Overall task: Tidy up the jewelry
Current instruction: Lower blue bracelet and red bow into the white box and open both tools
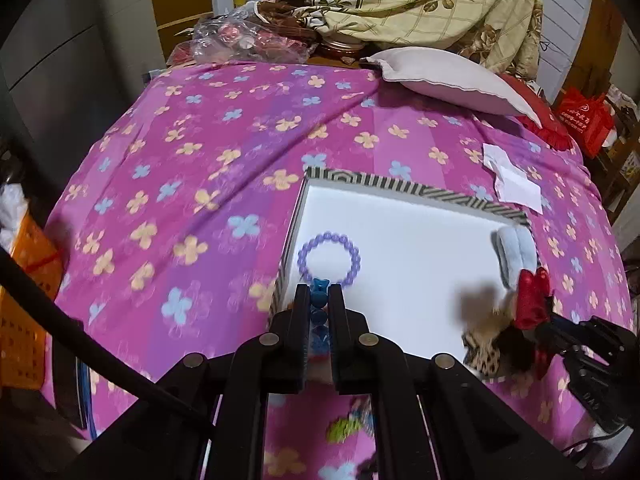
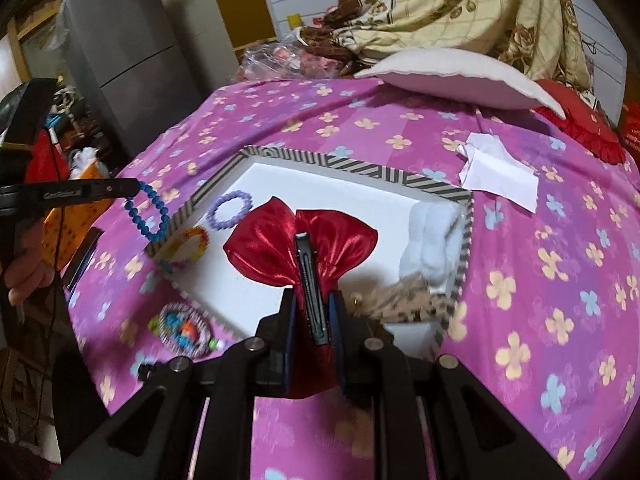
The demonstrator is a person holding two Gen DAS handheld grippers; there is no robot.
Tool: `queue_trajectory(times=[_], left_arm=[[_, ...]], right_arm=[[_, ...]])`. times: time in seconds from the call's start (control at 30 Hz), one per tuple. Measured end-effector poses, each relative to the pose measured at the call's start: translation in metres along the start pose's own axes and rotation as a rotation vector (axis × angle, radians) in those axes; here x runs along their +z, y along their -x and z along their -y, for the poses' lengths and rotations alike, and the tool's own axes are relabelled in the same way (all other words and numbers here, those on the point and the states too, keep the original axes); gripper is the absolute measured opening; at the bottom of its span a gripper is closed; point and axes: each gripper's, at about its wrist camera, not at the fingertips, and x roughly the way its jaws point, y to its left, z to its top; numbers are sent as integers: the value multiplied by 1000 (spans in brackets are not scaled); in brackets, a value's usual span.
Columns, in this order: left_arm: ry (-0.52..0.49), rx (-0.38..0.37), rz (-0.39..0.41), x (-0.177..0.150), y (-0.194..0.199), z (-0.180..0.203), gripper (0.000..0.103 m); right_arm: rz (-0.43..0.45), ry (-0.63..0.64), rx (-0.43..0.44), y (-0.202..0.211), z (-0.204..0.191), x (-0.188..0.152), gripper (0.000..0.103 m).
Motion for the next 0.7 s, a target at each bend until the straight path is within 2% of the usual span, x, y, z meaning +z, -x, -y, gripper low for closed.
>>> queue_trajectory(times=[0.27,0.47,0.7], left_arm=[[-21,1,-23,40,-39,23,12],[-29,-47,-35,67,-74,44,12],[4,20,-74,76,-121,24,12]], right_arm=[[-45,-48,-27,-45,21,32,16],[-81,-53,-78,-68,38,44,16],[-103,-52,-126,-87,49,51,16]])
